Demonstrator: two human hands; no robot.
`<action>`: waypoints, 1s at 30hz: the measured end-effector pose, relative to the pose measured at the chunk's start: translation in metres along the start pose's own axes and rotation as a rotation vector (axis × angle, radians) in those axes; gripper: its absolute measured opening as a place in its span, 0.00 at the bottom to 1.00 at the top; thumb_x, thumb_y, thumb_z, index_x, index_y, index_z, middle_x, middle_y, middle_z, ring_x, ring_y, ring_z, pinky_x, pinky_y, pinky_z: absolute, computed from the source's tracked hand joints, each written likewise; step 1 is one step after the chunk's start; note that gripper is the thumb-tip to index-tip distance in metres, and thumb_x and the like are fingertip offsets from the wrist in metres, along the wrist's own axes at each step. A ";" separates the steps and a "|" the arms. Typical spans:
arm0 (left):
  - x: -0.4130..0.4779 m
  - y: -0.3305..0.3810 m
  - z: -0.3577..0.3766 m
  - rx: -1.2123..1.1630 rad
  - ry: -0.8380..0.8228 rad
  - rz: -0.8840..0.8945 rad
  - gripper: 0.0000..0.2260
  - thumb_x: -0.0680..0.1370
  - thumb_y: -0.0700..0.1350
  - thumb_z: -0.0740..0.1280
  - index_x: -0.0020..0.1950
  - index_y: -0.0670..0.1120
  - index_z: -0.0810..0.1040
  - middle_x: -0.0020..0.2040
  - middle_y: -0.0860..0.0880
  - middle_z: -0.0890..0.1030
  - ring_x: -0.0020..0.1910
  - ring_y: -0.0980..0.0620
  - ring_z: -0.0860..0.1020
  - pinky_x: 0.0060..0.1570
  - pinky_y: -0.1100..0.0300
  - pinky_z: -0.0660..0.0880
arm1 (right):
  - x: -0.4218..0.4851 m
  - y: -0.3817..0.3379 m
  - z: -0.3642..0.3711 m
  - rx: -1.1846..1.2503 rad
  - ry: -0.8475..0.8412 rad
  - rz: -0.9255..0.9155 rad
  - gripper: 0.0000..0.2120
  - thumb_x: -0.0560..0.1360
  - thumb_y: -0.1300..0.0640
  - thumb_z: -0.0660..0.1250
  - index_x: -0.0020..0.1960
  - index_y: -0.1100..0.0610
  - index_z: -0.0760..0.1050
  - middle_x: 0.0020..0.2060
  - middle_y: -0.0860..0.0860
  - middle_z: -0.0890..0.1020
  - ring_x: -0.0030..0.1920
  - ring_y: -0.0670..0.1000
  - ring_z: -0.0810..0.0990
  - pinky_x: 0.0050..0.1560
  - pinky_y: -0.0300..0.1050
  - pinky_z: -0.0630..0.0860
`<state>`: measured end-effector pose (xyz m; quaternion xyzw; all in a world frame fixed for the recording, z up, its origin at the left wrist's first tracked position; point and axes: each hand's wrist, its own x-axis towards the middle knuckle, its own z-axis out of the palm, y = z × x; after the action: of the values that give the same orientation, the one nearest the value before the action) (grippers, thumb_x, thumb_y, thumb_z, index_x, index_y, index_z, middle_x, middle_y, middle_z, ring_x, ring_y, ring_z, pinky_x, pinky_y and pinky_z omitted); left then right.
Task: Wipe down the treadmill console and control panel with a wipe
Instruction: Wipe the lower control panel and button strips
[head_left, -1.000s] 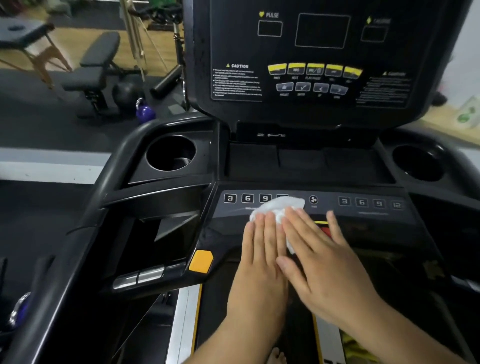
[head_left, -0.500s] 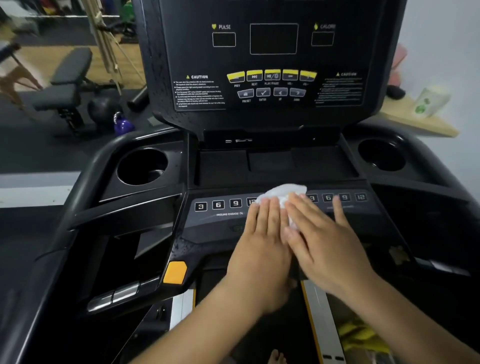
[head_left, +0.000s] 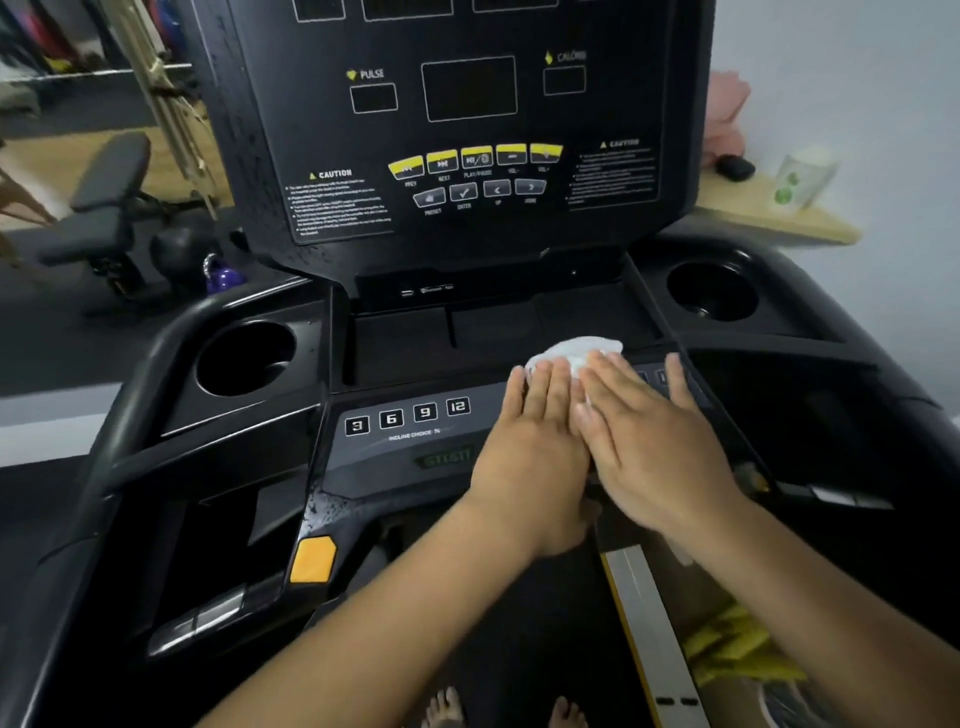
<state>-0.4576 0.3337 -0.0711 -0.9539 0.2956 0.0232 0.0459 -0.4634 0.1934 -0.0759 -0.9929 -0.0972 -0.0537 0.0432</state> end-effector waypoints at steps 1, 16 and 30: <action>0.001 0.002 0.001 0.013 0.002 0.013 0.43 0.79 0.63 0.57 0.78 0.39 0.35 0.78 0.36 0.37 0.77 0.37 0.36 0.75 0.41 0.38 | -0.003 0.001 0.000 0.002 0.006 0.002 0.31 0.81 0.44 0.34 0.74 0.55 0.63 0.74 0.50 0.65 0.75 0.46 0.57 0.75 0.61 0.45; -0.003 0.039 0.004 0.042 0.010 0.123 0.44 0.79 0.65 0.55 0.76 0.38 0.33 0.78 0.35 0.37 0.76 0.35 0.36 0.74 0.39 0.37 | -0.047 0.023 -0.001 0.057 -0.020 0.067 0.30 0.81 0.42 0.36 0.75 0.52 0.60 0.75 0.48 0.63 0.75 0.44 0.54 0.76 0.57 0.46; 0.005 0.060 0.008 0.130 -0.005 0.189 0.47 0.78 0.68 0.53 0.76 0.36 0.32 0.76 0.33 0.33 0.75 0.34 0.32 0.73 0.39 0.36 | -0.059 0.035 -0.007 -0.002 -0.047 0.190 0.31 0.80 0.41 0.39 0.73 0.52 0.66 0.72 0.50 0.68 0.73 0.47 0.63 0.74 0.61 0.52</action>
<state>-0.4872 0.2823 -0.0840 -0.9167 0.3850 0.0106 0.1061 -0.5147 0.1478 -0.0781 -0.9987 -0.0034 -0.0261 0.0448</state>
